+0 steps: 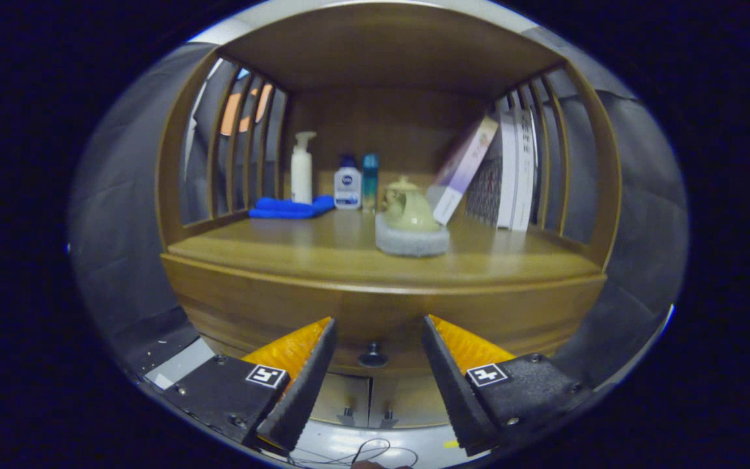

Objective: Pull open the drawer, take out the items inside it, and place them on the countertop above the cabinet.

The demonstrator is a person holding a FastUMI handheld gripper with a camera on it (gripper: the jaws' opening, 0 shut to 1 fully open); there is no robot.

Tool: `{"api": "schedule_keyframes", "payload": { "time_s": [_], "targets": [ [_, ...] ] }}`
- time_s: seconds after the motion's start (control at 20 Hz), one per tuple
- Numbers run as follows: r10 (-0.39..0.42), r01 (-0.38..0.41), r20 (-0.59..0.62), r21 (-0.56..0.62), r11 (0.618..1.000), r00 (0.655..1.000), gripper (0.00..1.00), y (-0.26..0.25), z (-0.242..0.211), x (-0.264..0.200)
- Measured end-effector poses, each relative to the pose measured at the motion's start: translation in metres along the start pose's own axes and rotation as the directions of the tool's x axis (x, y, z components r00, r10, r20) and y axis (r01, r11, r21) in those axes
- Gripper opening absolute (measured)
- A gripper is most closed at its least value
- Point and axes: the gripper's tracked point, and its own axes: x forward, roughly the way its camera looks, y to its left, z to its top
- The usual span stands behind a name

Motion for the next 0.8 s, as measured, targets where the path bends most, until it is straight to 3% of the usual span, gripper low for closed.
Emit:
{"api": "schedule_keyframes", "payload": {
  "time_s": [0.45,0.8],
  "targets": [
    [0.046,-0.045,0.182,-0.008,0.999,0.982,0.87,-0.031,0.109,-0.112],
    [0.042,-0.036,0.338,-0.023,0.999,0.94,0.87,-0.064,0.195,-0.206]
  ]
}}
